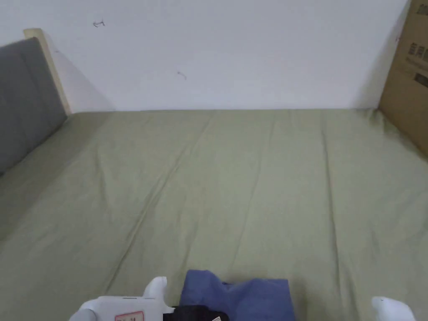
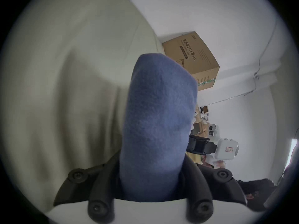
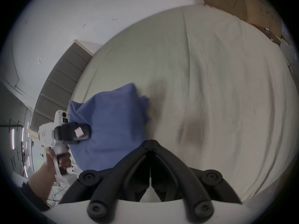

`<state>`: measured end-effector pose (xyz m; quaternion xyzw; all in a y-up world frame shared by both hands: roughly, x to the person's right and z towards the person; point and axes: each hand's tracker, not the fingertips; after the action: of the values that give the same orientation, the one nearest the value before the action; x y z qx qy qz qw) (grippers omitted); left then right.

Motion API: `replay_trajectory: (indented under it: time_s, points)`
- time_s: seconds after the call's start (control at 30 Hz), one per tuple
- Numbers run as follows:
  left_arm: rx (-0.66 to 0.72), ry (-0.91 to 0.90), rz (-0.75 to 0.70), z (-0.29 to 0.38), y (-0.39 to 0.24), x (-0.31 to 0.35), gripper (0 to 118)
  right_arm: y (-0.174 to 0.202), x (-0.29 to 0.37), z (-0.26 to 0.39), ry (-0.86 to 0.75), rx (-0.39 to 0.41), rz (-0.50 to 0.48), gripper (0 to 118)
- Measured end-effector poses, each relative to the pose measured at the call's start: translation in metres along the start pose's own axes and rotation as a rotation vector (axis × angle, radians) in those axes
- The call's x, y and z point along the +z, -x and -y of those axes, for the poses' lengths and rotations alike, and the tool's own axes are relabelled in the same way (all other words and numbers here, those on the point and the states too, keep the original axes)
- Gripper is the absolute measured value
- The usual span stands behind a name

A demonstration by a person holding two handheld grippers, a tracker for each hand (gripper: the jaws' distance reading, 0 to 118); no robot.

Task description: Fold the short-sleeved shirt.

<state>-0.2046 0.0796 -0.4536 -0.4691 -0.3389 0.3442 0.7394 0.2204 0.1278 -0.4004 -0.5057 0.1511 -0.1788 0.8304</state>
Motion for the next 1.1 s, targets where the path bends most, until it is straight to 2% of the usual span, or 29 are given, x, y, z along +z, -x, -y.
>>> replay_trajectory:
  time_s: [0.17,0.27,0.33,0.4,0.47,0.5,0.53,0.57,0.6,0.63,0.77,0.83,0.87,0.9,0.93,0.97,1.0,1.03,1.1]
  points:
    - [-0.045,-0.012,-0.311,-0.055,0.028,0.138,24,0.022,0.033,0.020,-0.029,0.075,0.017,0]
    - [-0.017,0.011,-0.452,-0.076,0.054,0.200,24,0.033,0.040,0.027,-0.031,0.100,0.036,0]
    - [-0.014,0.025,-0.606,-0.092,0.073,0.231,24,0.033,0.038,0.026,-0.016,0.150,0.070,0]
    - [-0.053,0.041,-0.818,-0.103,0.081,0.249,24,0.031,0.037,0.027,-0.051,0.149,0.128,0]
    - [-0.077,0.045,-0.927,-0.113,0.091,0.261,26,0.030,0.035,0.027,-0.043,0.117,0.156,0]
    - [-0.081,0.025,-0.958,-0.116,0.093,0.266,39,0.027,0.035,0.026,-0.038,0.093,0.157,0]
    - [-0.096,0.014,-0.983,-0.114,0.090,0.269,64,0.025,0.036,0.025,-0.037,0.075,0.156,0]
    - [-0.120,-0.007,-1.021,-0.111,0.088,0.271,106,0.024,0.037,0.025,-0.039,0.068,0.154,0]
    - [-0.130,-0.020,-1.045,-0.109,0.090,0.276,118,0.027,0.040,0.025,-0.041,0.066,0.158,0]
    - [-0.137,-0.034,-1.067,-0.106,0.089,0.280,113,0.028,0.041,0.025,-0.044,0.068,0.166,0]
    - [-0.229,-0.103,-1.072,-0.099,0.054,0.284,112,0.036,0.048,0.025,-0.072,0.104,0.192,0]
    - [-0.246,-0.183,-1.003,-0.076,0.034,0.261,109,0.041,0.051,0.025,-0.093,0.110,0.185,0]
    - [-0.231,-0.200,-0.949,-0.066,0.020,0.249,90,0.042,0.054,0.024,-0.101,0.108,0.175,0]
    - [-0.219,-0.203,-0.882,-0.052,0.004,0.233,58,0.045,0.056,0.023,-0.109,0.106,0.163,0]
    - [-0.246,-0.204,-0.842,-0.036,-0.014,0.212,32,0.049,0.058,0.023,-0.115,0.104,0.150,0]
    - [-0.293,-0.209,-0.837,-0.028,-0.008,0.197,19,0.052,0.059,0.022,-0.116,0.105,0.140,0]
    - [-0.343,-0.195,-0.852,-0.013,-0.023,0.172,19,0.054,0.062,0.021,-0.116,0.108,0.131,0]
    - [-0.407,-0.191,-0.861,0.002,-0.039,0.152,0,0.058,0.064,0.021,-0.115,0.118,0.120,0]
    - [-0.400,-0.225,-0.683,0.034,-0.072,0.114,0,0.066,0.070,0.020,-0.115,0.143,0.110,0]
